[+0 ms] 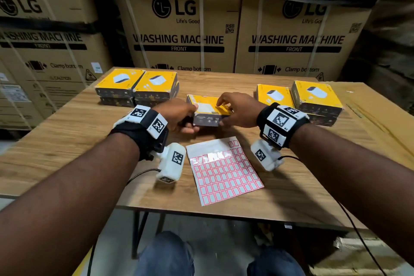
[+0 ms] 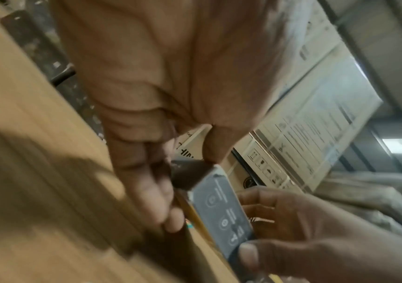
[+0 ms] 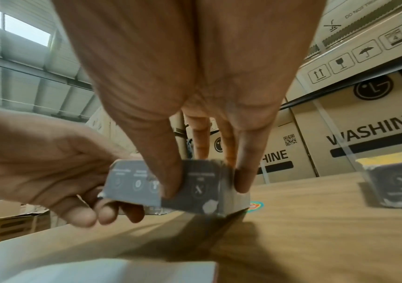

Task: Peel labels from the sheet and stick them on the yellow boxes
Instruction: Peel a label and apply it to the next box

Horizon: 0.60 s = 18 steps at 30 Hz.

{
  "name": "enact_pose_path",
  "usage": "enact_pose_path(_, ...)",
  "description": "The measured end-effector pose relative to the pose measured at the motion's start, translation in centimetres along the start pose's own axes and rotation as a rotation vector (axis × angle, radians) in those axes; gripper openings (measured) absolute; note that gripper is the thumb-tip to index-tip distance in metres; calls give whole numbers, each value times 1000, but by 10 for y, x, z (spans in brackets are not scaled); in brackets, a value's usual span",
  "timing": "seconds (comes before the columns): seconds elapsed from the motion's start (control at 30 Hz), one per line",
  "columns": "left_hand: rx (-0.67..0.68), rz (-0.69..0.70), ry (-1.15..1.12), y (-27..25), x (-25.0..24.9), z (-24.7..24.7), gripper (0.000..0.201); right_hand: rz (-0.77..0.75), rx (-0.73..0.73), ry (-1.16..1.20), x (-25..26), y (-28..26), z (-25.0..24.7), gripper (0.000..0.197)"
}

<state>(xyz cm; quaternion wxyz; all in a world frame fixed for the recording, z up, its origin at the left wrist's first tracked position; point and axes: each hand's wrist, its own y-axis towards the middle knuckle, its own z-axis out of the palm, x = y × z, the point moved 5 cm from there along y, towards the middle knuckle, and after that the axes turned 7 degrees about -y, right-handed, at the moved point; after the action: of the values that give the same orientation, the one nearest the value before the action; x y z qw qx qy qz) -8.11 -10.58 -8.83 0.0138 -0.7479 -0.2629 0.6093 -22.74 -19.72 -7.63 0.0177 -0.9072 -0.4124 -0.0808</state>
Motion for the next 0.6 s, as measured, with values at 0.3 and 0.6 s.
enact_pose_path(0.3,-175,394,814,-1,-17,1,27,71,-60,17,-10,-2,9,34)
enact_pose_path(0.6,84,387,887,-9,-9,47,26,-104,86,46,-5,-20,14,13)
